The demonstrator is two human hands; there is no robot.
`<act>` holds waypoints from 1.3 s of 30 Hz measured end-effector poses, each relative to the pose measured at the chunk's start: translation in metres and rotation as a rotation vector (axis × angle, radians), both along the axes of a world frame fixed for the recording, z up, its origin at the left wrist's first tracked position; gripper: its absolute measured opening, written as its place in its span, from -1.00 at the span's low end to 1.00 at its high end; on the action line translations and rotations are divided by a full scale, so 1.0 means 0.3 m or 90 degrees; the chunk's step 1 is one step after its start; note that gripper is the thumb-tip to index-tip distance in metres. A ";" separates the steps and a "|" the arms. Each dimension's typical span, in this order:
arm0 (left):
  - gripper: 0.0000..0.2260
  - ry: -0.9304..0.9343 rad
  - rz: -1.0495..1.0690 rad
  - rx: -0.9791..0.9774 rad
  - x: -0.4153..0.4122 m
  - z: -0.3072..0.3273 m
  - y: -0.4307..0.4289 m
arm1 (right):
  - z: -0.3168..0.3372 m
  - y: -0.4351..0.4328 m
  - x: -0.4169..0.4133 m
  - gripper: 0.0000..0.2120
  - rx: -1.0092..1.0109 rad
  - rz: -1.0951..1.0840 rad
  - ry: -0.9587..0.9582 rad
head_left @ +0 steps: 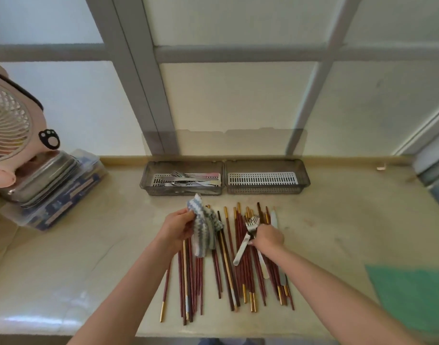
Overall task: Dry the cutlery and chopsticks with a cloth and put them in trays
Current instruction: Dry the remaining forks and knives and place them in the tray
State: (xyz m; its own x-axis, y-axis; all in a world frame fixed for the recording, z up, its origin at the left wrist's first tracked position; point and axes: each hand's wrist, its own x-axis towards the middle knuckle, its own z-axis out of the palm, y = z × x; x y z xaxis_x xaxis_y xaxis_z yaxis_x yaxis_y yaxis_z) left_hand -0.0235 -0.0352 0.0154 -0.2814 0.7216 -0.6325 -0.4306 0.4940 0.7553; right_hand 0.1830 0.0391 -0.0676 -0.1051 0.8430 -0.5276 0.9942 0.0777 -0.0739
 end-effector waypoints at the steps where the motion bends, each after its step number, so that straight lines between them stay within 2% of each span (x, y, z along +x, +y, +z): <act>1: -0.85 -0.020 0.002 0.001 0.009 0.001 0.004 | -0.012 -0.014 0.003 -0.78 0.021 -0.037 0.022; 4: -0.83 -0.100 0.013 0.001 0.023 -0.001 0.009 | -0.006 -0.027 0.011 -0.81 0.036 -0.098 0.064; 6: -0.82 -0.121 0.012 -0.005 0.026 0.002 0.003 | 0.051 -0.018 0.008 -0.83 0.056 -0.114 0.143; 8: -0.80 -0.141 0.027 -0.004 0.031 0.003 -0.001 | 0.114 -0.001 -0.010 -0.91 0.079 -0.147 0.357; 10: -0.76 -0.174 0.059 0.000 0.038 0.009 -0.003 | 0.193 -0.010 -0.057 -0.87 0.104 -0.153 0.602; 12: -0.74 -0.210 0.081 0.013 0.050 0.014 0.003 | 0.261 -0.035 -0.128 -0.87 0.089 -0.103 0.706; 15: -0.77 -0.201 0.097 0.070 0.066 0.030 0.010 | 0.311 -0.080 -0.236 -0.89 0.093 -0.069 0.723; 20: -0.86 0.017 0.108 0.111 0.058 0.042 0.013 | 0.313 -0.113 -0.316 -0.79 0.164 -0.075 0.638; 24: -0.84 0.103 0.117 0.084 0.031 0.063 0.013 | 0.302 -0.119 -0.314 -0.87 0.086 -0.043 0.611; 26: -0.79 0.114 0.132 0.066 0.015 0.080 0.014 | 0.293 -0.121 -0.300 -0.95 -0.006 -0.084 0.648; 28: -0.78 0.118 0.156 0.032 -0.005 0.083 0.022 | 0.298 -0.128 -0.298 -0.93 -0.045 -0.088 0.671; 32: -0.85 0.155 0.169 -0.001 -0.037 0.093 0.046 | 0.326 -0.130 -0.301 -0.91 -0.015 -0.048 0.661; 36: -0.79 0.195 0.202 -0.003 -0.080 0.090 0.076 | 0.340 -0.140 -0.300 -0.91 -0.010 -0.049 0.668; 39: -0.81 0.200 0.243 -0.019 -0.082 0.097 0.088 | 0.357 -0.142 -0.303 -0.91 -0.009 -0.052 0.676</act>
